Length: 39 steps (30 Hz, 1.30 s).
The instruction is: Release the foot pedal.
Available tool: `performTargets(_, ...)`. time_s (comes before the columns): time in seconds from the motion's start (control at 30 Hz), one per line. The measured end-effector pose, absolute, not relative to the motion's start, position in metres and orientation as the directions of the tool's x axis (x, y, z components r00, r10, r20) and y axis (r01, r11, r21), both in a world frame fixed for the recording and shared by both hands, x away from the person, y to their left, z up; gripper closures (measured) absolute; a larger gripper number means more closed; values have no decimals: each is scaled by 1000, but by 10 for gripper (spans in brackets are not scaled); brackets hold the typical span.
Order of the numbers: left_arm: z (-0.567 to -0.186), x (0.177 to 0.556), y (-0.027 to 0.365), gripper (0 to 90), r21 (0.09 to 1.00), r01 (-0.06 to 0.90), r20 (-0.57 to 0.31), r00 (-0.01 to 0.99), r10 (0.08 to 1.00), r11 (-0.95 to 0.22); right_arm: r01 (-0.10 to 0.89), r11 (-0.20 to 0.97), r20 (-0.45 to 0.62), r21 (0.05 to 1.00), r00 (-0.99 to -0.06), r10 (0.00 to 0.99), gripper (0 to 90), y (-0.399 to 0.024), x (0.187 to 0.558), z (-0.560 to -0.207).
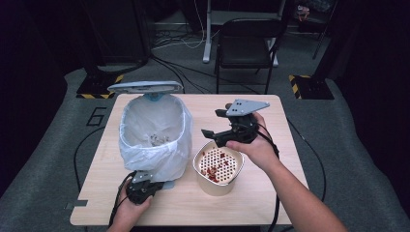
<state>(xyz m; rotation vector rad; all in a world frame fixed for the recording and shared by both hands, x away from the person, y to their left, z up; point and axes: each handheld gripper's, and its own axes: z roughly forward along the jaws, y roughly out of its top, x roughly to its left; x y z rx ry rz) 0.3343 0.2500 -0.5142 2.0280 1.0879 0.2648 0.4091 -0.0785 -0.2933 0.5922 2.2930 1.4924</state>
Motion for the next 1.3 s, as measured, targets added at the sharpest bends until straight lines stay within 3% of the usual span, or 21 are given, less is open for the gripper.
performTargets(0.33,-512,335,253,834,733,623,-234,606,760,-271,156,376,-74,914,-844,531,209,-92,404,-297)
performTargets(0.73,-502,333,260,675,745,637,-309,594,743,-199,168,375,-73,912,-832,551,211,-106,401,-303)
performTargets(0.9,-498,330,265,597,742,643,-298,572,764,-192,173,368,-70,913,-824,562,214,-114,401,-305)
performTargets(1.0,-493,328,271,581,754,625,-297,597,745,-200,182,368,-67,912,-819,570,216,-119,400,-307)
performTargets(1.3,-480,321,290,570,748,652,-344,542,767,-125,185,395,-98,900,-798,595,221,-135,396,-315)
